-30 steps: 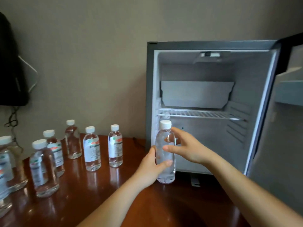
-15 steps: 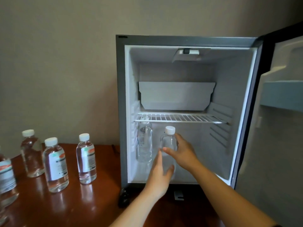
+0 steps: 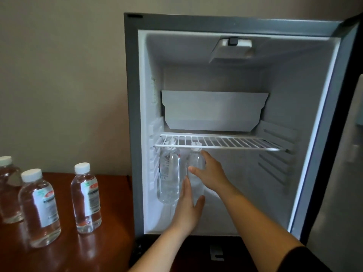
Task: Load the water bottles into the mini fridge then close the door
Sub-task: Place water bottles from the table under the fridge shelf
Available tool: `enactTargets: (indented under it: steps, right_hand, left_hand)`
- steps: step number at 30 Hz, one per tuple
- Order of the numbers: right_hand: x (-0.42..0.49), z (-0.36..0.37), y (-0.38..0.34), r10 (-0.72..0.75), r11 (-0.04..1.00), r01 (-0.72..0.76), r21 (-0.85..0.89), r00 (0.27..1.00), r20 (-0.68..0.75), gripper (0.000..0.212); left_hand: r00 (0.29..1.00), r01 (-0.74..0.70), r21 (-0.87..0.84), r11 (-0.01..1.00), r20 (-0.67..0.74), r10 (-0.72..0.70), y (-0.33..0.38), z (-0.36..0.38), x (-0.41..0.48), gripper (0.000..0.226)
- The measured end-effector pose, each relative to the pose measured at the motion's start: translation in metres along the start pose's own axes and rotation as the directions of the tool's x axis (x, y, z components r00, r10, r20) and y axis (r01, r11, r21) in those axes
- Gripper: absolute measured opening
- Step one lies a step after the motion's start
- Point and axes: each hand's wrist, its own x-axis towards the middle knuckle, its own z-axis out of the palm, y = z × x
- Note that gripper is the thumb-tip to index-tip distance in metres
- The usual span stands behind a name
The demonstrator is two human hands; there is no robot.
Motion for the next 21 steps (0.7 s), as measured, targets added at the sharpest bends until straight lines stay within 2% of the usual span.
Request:
enactTargets:
  steps: [2, 8, 15, 21]
  right_hand:
    - [0.009, 0.004, 0.001, 0.009, 1.000, -0.009, 0.009, 1.000, -0.008, 0.067]
    - [0.034, 0.018, 0.004, 0.037, 0.999, -0.036, 0.027, 0.999, -0.039, 0.057]
    - [0.049, 0.028, 0.003, 0.068, 0.996, -0.071, -0.050, 0.996, -0.058, 0.060]
    - [0.049, 0.027, -0.001, 0.140, 0.990, -0.140, -0.006, 0.989, 0.038, 0.067]
  left_hand:
    - [1.000, 0.009, 0.047, 0.999, 0.002, -0.009, -0.004, 0.004, 0.007, 0.078]
    - [0.996, 0.083, 0.096, 0.992, 0.009, -0.084, -0.011, 0.011, 0.025, 0.079]
    - [0.992, 0.118, 0.123, 0.985, 0.020, -0.122, -0.010, 0.006, 0.038, 0.078]
    - [0.986, 0.140, 0.147, 0.979, 0.073, -0.152, -0.006, -0.001, 0.038, 0.077]
